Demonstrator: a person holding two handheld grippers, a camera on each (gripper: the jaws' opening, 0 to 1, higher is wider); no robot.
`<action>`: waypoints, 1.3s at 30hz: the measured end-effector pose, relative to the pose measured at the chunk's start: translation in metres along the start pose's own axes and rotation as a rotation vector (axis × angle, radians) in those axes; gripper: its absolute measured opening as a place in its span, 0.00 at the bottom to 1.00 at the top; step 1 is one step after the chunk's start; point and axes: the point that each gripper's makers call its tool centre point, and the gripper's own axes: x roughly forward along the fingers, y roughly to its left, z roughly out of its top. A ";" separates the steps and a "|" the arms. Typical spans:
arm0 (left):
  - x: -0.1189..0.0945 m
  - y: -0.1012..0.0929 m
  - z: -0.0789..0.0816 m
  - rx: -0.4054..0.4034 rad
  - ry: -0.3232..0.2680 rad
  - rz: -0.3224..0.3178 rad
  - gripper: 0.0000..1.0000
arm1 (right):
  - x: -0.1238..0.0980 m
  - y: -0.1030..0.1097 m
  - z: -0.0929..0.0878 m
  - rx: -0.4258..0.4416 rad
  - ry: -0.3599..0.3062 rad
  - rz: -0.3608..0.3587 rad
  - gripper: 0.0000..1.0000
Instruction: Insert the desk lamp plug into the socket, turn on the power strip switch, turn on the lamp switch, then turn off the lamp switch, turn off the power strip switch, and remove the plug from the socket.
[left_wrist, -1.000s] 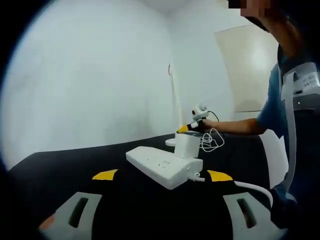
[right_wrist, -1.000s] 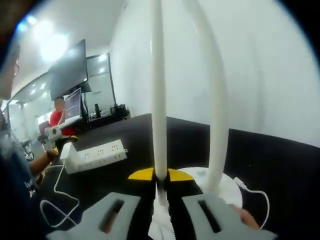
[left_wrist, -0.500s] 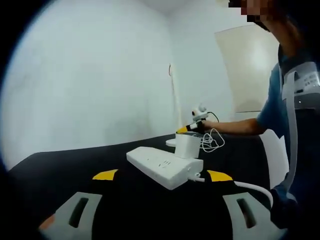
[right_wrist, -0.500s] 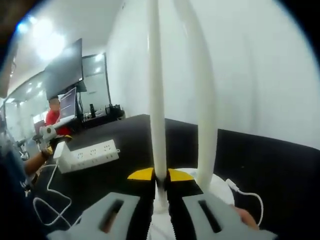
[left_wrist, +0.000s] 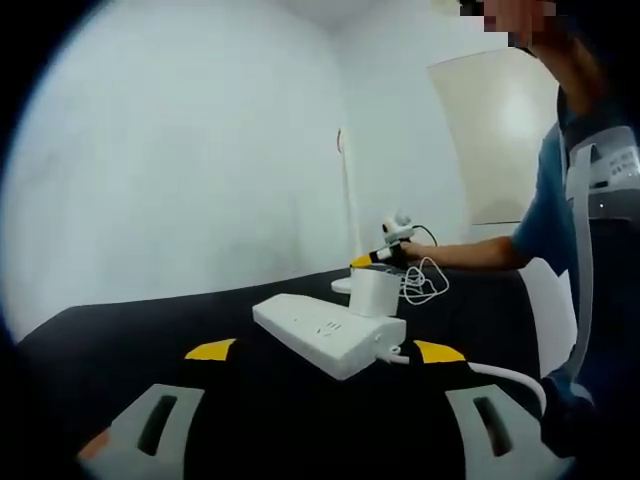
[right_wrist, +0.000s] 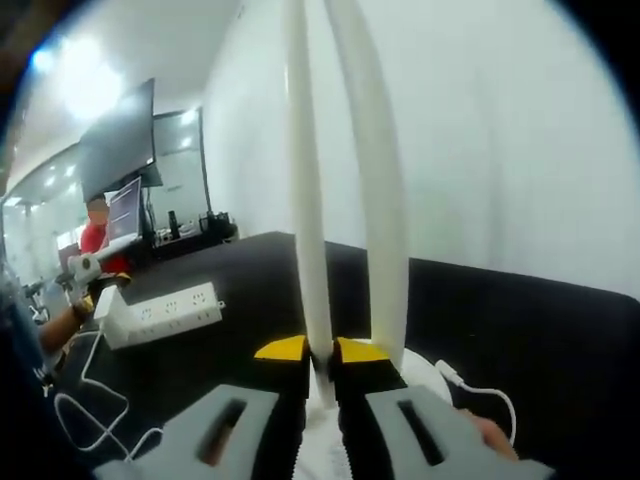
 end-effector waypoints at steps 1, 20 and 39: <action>0.000 0.000 0.000 0.001 0.001 0.001 0.65 | 0.000 0.000 0.000 0.002 -0.001 0.000 0.11; -0.001 -0.001 0.003 0.002 -0.012 -0.002 0.65 | -0.001 0.000 0.000 -0.081 -0.013 -0.015 0.12; -0.001 0.000 0.003 0.004 -0.017 -0.007 0.65 | -0.018 -0.005 0.004 -0.030 -0.005 -0.073 0.11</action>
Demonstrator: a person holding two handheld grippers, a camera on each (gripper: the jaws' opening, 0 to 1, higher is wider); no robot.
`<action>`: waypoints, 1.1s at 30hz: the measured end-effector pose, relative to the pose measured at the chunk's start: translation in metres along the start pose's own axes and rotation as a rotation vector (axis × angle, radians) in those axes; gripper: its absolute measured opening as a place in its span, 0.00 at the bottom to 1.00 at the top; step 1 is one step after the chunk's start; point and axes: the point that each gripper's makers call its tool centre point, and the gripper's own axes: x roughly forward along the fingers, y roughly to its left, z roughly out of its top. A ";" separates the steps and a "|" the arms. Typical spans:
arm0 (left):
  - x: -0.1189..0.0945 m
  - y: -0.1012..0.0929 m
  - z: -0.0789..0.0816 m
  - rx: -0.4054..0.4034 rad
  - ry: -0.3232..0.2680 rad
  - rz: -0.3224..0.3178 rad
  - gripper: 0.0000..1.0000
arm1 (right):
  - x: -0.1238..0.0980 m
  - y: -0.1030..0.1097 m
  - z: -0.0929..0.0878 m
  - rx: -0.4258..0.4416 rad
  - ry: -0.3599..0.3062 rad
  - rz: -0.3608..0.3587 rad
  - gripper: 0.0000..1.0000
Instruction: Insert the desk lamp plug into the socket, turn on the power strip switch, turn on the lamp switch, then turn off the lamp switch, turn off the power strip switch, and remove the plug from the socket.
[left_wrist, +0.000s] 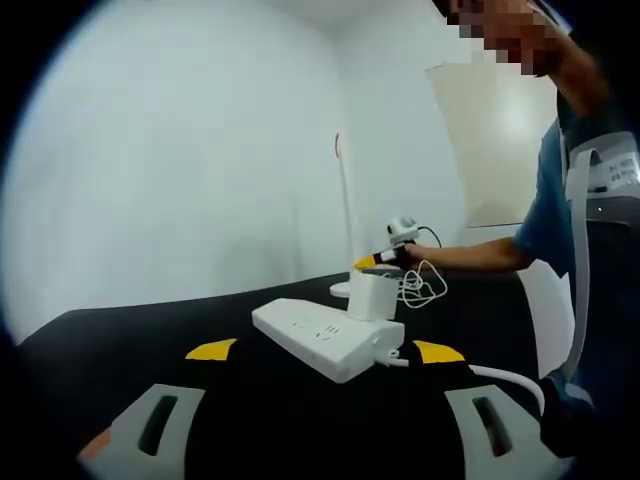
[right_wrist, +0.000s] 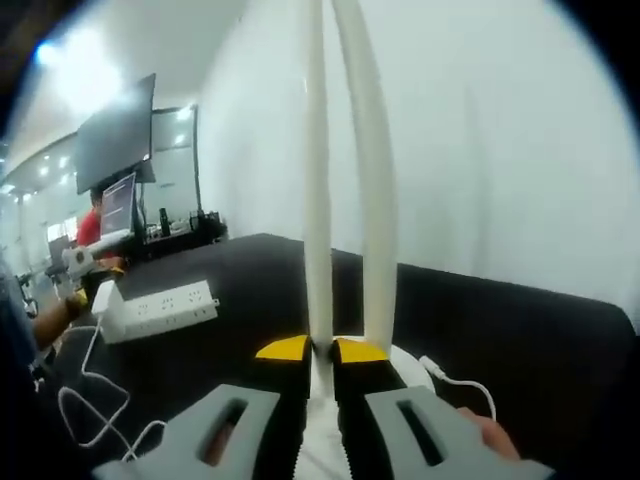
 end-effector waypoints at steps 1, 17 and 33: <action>0.000 0.000 0.000 0.000 0.000 0.000 0.65 | 0.000 -0.001 0.000 0.007 0.003 -0.005 0.11; 0.001 0.001 -0.001 -0.019 0.004 -0.005 0.65 | 0.001 0.001 -0.001 0.074 0.040 -0.018 0.12; 0.004 0.001 -0.004 -0.071 0.025 -0.016 0.60 | -0.050 0.047 0.026 0.104 -0.051 -0.034 0.18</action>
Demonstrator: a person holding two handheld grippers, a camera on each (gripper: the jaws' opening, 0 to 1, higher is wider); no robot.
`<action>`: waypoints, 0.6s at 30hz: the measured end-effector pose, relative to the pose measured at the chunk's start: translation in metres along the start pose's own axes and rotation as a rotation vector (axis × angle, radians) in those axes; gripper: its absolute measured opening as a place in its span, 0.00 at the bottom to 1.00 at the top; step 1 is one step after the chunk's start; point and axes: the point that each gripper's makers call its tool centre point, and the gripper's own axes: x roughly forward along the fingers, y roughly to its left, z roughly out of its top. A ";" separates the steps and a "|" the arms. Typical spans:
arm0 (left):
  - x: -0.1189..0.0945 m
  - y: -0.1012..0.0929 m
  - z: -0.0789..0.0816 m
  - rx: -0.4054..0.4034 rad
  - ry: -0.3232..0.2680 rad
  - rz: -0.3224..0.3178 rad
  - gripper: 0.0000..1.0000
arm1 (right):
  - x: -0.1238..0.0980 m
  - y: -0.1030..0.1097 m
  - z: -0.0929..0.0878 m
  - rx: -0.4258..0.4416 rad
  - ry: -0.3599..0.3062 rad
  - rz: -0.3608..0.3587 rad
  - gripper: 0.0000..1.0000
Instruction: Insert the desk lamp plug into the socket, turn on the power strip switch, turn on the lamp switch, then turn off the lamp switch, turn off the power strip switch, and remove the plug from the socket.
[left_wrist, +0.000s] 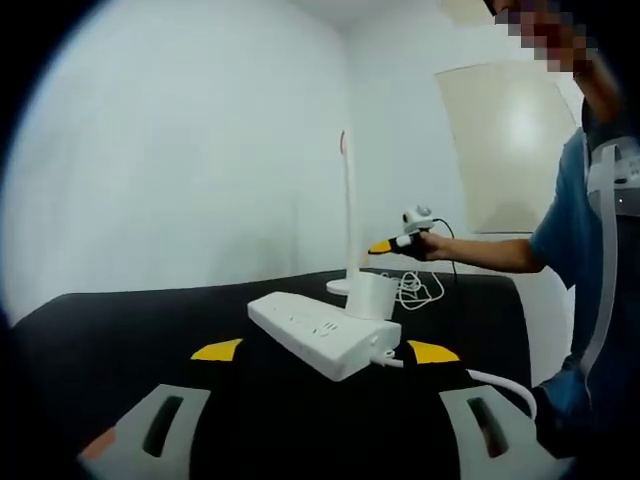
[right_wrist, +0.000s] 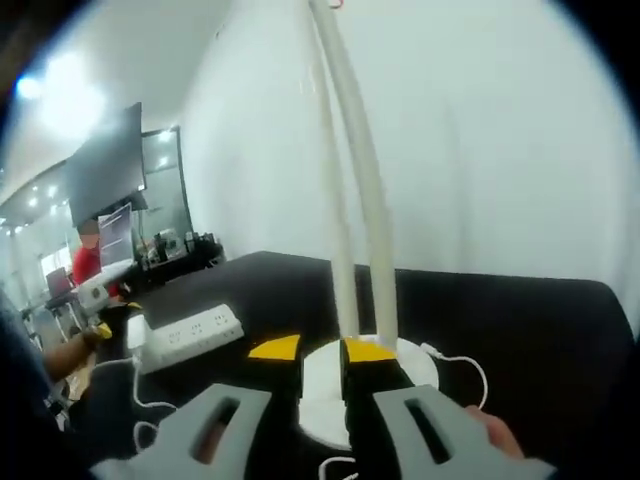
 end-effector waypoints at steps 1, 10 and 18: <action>0.002 0.001 -0.001 -0.009 0.007 0.002 0.61 | -0.004 0.004 0.001 -0.001 -0.002 0.001 0.18; 0.010 -0.004 0.003 -0.026 0.035 -0.012 0.49 | -0.024 0.043 -0.004 -0.113 0.015 0.011 0.18; 0.021 -0.003 0.010 -0.069 0.044 0.015 0.44 | -0.042 0.073 -0.007 -0.209 0.050 0.051 0.23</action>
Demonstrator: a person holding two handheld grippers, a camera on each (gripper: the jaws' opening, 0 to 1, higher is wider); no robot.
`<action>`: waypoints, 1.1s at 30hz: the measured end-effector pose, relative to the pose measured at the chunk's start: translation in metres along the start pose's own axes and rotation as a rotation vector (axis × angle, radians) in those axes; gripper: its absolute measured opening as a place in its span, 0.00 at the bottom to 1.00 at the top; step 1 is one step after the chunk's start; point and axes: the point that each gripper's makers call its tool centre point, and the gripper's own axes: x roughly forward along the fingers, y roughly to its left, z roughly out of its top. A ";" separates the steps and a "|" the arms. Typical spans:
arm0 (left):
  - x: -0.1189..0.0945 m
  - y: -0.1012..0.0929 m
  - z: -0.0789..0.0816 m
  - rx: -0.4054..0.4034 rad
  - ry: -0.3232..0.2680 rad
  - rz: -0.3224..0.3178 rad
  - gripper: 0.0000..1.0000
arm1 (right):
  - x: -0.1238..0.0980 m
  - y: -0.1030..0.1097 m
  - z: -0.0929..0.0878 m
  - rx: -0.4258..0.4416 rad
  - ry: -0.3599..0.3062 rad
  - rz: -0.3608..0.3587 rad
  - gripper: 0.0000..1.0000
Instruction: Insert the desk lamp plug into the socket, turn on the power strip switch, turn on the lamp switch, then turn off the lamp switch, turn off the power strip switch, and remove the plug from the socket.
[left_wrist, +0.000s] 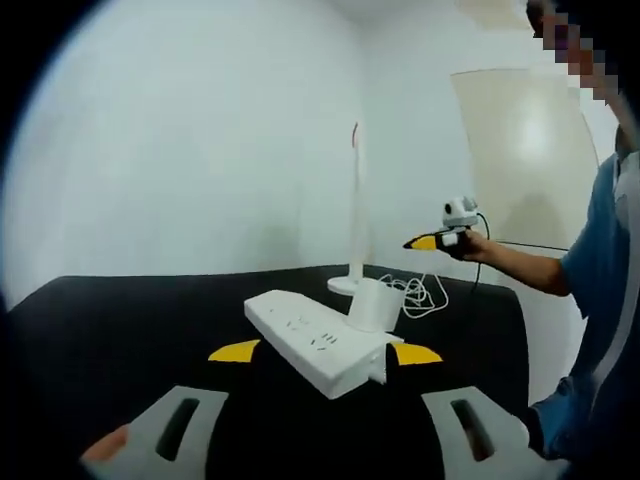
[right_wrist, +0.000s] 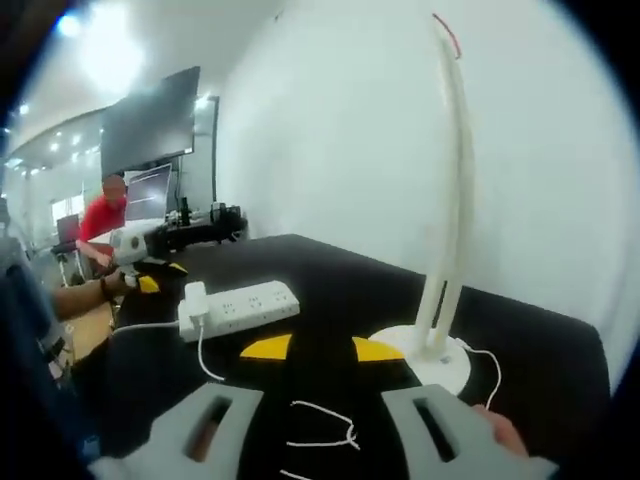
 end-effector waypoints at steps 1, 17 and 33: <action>0.001 -0.002 0.001 -0.002 0.003 0.002 0.44 | -0.002 0.005 0.002 -0.006 -0.004 0.008 0.24; 0.009 -0.004 -0.002 0.001 0.030 0.042 0.46 | -0.028 0.046 0.005 -0.057 -0.021 0.074 0.26; 0.014 -0.007 -0.009 -0.021 0.035 0.026 0.47 | -0.033 0.089 -0.015 -0.147 -0.030 0.086 0.27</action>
